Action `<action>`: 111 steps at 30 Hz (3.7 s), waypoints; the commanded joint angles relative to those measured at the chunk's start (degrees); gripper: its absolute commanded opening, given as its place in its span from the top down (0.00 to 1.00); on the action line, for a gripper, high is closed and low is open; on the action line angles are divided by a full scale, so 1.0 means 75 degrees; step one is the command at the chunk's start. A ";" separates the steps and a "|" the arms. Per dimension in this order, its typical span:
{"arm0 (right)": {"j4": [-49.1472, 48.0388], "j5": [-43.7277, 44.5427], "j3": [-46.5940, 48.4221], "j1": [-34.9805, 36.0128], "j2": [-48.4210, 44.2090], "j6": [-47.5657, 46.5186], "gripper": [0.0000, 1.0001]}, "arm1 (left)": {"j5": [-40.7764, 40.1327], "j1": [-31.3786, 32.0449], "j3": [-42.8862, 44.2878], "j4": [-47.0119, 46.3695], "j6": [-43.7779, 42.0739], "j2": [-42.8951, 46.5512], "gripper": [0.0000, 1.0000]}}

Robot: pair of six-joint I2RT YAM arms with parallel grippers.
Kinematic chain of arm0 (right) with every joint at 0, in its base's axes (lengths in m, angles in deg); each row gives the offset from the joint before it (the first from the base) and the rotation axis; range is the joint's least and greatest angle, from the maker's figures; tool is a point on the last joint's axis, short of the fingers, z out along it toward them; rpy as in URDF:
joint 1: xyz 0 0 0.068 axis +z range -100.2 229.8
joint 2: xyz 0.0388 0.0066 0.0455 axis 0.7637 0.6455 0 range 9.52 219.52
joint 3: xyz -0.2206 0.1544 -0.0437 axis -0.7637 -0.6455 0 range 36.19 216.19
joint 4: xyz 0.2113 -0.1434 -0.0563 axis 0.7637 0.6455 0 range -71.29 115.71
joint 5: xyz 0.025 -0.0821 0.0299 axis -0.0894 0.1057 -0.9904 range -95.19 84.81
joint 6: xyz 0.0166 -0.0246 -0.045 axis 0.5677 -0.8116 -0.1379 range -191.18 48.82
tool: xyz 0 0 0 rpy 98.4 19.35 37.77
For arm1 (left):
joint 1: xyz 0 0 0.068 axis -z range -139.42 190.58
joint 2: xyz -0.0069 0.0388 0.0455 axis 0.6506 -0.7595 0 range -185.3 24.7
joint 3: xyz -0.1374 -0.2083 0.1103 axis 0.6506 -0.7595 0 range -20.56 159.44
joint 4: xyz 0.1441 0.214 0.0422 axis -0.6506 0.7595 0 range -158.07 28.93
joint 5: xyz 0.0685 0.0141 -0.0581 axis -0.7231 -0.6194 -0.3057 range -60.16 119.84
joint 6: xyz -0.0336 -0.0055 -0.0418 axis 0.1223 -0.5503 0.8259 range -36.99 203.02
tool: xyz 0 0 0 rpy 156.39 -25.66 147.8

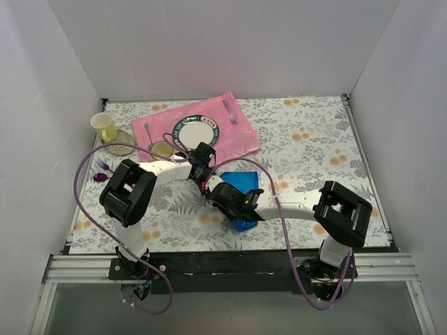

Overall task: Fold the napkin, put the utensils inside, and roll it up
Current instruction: Roll the napkin with the utensil

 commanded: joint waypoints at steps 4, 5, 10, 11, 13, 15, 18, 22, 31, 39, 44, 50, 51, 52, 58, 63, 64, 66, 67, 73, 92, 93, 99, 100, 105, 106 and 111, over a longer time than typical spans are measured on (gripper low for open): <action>-0.0198 -0.2555 -0.0399 -0.0931 -0.0150 -0.0098 0.93 | -0.0520 -0.0097 -0.0613 -0.0538 -0.0745 0.0530 0.52; -0.0210 -0.2976 -0.0400 -0.1025 -0.0162 -0.0075 0.93 | -0.0531 -0.0097 -0.0625 -0.0574 -0.0745 0.0623 0.47; -0.0397 -0.4781 -0.0481 -0.1797 -0.0127 0.0300 0.95 | -0.0578 -0.0390 -0.0882 -0.0832 -0.0733 0.1420 0.36; -0.0433 -0.5330 -0.0493 -0.1916 -0.0115 0.0463 0.95 | -0.0602 -0.0448 -0.0976 -0.0844 -0.0745 0.1560 0.35; -0.0573 -0.5813 -0.0529 -0.2220 -0.0080 0.0605 0.95 | -0.0532 -0.0706 -0.1070 -0.0856 -0.0745 0.1923 0.34; -0.0725 -0.6517 -0.0599 -0.2420 -0.0010 0.0873 0.96 | -0.0380 -0.0986 -0.1316 -0.1065 -0.0722 0.2205 0.33; -0.1158 -0.7431 -0.0798 -0.2853 0.0189 0.1411 0.96 | -0.0192 -0.1140 -0.1492 -0.1206 -0.0721 0.2768 0.32; -0.1931 -0.8613 -0.0997 -0.3427 0.0576 0.2207 0.95 | 0.0147 -0.1140 -0.1667 -0.1266 -0.0815 0.3050 0.32; -0.6102 -0.9846 -0.2355 -0.3991 0.1384 0.5302 0.95 | 0.0148 -0.0075 -0.2277 -0.1464 -0.0277 0.2945 0.24; -0.6972 -0.9835 -0.2755 -0.4003 0.1455 0.5844 0.94 | -0.0882 0.0336 -0.1786 -0.1547 0.0052 0.1692 0.28; -0.6879 -0.9882 -0.2744 -0.4026 0.1444 0.5715 0.91 | -0.1398 0.0418 -0.1785 -0.1313 0.0192 0.1047 0.49; -0.4932 -0.9520 -0.2581 -0.4015 0.1001 0.4277 0.78 | -0.1750 0.0442 -0.1797 -0.1150 -0.0053 0.0941 0.72; -0.4179 -0.9345 -0.2255 -0.4003 0.0848 0.3775 0.75 | -0.1750 0.0442 -0.1820 -0.1125 -0.0077 0.0918 0.73; -0.3522 -0.8844 -0.2031 -0.3968 0.0695 0.2899 0.72 | -0.1727 0.0442 -0.1855 -0.1114 -0.0100 0.0906 0.74; 0.0301 -0.5883 -0.0626 -0.3442 -0.0980 0.1029 0.52 | -0.1610 0.0500 -0.1785 -0.1125 -0.0218 0.0777 0.75; 0.1265 -0.3441 0.0092 -0.1978 -0.1732 0.0992 0.42 | -0.1400 0.0500 -0.1703 -0.1125 -0.0288 0.0683 0.75; 0.1313 -0.2567 0.0162 -0.1744 -0.1732 0.1085 0.40 | -0.1364 0.0500 -0.1692 -0.1125 -0.0265 0.0660 0.75; 0.1360 -0.1881 0.0209 -0.1204 -0.1662 0.1435 0.39 | -0.1201 0.0500 -0.1621 -0.1090 -0.0241 0.0625 0.74; 0.1383 -0.1333 0.0221 -0.1051 -0.1627 0.1577 0.39 | -0.1141 0.0500 -0.1609 -0.1078 -0.0183 0.0613 0.74; 0.1126 0.0125 0.0244 -0.0101 -0.1194 0.1918 0.35 | -0.0860 0.0500 -0.1562 -0.0973 0.0087 0.0624 0.73; 0.1114 0.1004 0.0656 0.0427 0.0599 0.1777 0.38 | -0.0766 0.0500 -0.1738 -0.1043 0.0509 0.0624 0.72; 0.1056 0.0958 0.0597 0.0438 0.0623 0.1766 0.40 | -0.0743 0.0500 -0.1738 -0.1055 0.0497 0.0624 0.72; 0.0447 0.0211 0.0059 0.0240 0.0261 0.1602 0.65 | -0.0988 0.0465 -0.1785 -0.1043 0.0088 0.1068 0.47; 0.0330 0.0022 -0.0024 0.0158 0.0133 0.1567 0.71 | -0.1093 0.0407 -0.1774 -0.1055 0.0017 0.1174 0.41; -0.0793 -0.2082 -0.0773 -0.0673 -0.0267 0.1472 0.82 | -0.0942 -0.0038 -0.1785 -0.1242 -0.0486 0.1841 0.24; -0.0993 -0.2460 -0.0891 -0.0988 -0.0372 0.1496 0.83 | -0.0918 -0.0189 -0.1716 -0.1242 -0.0557 0.1913 0.23; -0.2751 -0.5947 -0.1840 -0.2348 -0.0420 0.2045 0.85 | -0.0614 -0.0367 -0.1621 -0.1301 -0.0686 0.2253 0.21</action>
